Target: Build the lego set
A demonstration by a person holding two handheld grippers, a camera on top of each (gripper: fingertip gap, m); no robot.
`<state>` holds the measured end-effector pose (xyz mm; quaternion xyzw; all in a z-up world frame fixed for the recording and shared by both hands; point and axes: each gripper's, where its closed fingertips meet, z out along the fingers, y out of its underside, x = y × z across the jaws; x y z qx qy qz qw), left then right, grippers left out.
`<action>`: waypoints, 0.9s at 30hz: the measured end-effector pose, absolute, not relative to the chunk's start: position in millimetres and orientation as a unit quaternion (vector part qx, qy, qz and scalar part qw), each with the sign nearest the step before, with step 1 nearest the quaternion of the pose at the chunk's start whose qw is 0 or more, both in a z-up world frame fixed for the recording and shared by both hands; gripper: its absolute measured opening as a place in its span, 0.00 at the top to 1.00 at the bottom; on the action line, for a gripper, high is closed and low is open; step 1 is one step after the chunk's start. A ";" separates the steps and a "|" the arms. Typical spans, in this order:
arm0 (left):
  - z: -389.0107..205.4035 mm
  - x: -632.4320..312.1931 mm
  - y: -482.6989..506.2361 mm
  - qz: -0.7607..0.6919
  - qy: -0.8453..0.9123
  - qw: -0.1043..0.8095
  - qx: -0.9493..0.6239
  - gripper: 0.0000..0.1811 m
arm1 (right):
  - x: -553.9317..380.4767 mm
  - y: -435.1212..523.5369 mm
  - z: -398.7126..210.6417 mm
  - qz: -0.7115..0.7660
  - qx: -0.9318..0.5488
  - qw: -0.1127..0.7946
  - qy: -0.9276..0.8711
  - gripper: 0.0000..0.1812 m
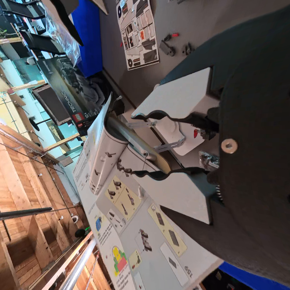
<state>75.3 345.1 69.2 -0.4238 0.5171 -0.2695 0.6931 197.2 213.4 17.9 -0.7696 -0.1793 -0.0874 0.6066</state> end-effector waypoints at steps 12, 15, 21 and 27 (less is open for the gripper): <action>21.4 112.4 325.7 -0.239 0.584 0.650 -0.423 0.71 | 241.5 192.6 -40.3 -0.105 -0.777 0.608 -0.129 0.54; 14.9 116.8 321.3 -0.228 0.596 0.646 -0.419 0.73 | 250.0 191.7 -47.3 -0.113 -0.778 0.604 -0.131 0.55; 8.1 121.1 315.6 -0.221 0.606 0.643 -0.414 0.75 | 263.8 189.9 -47.9 -0.118 -0.771 0.615 -0.116 0.55; 4.5 121.9 316.8 -0.226 0.605 0.636 -0.422 0.73 | 271.6 190.4 -57.8 -0.145 -0.775 0.602 -0.125 0.56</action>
